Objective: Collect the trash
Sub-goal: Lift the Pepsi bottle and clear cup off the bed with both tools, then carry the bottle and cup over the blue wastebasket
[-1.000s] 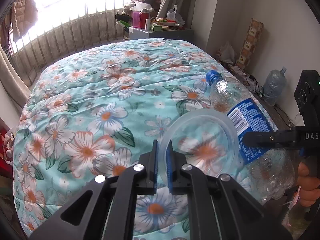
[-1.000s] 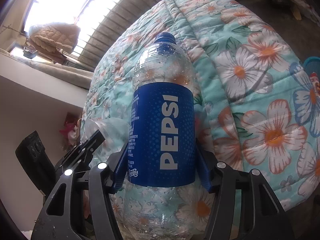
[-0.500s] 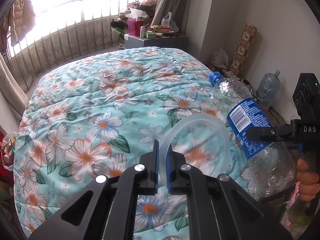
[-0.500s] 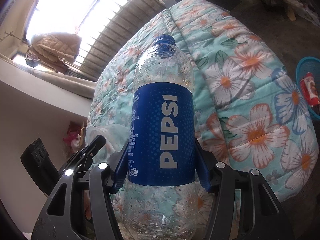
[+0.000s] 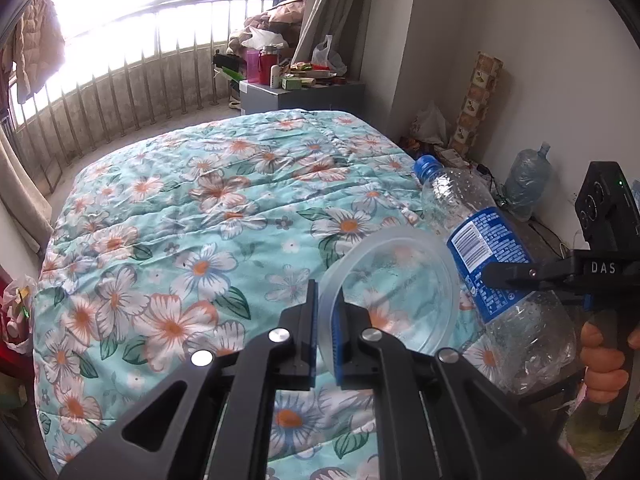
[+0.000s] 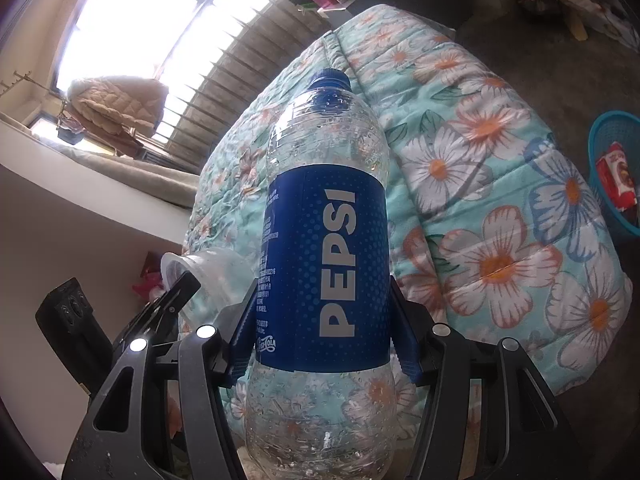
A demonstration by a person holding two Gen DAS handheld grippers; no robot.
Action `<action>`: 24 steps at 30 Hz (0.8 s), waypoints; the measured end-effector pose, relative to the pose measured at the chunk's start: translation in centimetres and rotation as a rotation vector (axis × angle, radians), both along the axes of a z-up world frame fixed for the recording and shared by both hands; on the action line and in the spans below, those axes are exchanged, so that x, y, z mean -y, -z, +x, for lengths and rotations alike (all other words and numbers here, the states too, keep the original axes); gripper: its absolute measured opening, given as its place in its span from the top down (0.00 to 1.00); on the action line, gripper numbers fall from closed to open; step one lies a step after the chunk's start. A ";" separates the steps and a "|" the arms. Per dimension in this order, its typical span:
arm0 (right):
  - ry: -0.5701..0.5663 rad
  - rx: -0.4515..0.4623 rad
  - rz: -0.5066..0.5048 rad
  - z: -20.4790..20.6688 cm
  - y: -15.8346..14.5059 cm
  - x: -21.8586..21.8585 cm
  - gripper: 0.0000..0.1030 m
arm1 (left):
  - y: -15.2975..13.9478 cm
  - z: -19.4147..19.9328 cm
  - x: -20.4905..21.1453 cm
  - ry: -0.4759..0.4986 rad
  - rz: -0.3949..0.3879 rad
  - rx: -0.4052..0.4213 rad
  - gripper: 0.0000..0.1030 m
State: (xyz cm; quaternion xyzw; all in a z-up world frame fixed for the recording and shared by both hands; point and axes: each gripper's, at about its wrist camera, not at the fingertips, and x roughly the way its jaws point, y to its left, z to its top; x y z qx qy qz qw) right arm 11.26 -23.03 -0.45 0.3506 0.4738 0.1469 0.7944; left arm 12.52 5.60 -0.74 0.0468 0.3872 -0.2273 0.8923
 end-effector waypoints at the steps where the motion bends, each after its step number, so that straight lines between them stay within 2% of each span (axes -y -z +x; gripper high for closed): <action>1: 0.001 0.002 0.003 -0.1 0.0 0.2 0.47 | -0.2 -0.1 0.1 0.002 -0.001 0.003 0.95; 15: 0.023 0.048 0.051 -2.2 -0.6 2.3 0.47 | -2.2 -0.9 1.7 0.019 0.000 0.045 0.95; 24: 0.092 0.095 0.081 -5.0 -1.5 5.5 0.47 | -3.8 -1.4 5.3 0.094 -0.009 0.072 0.95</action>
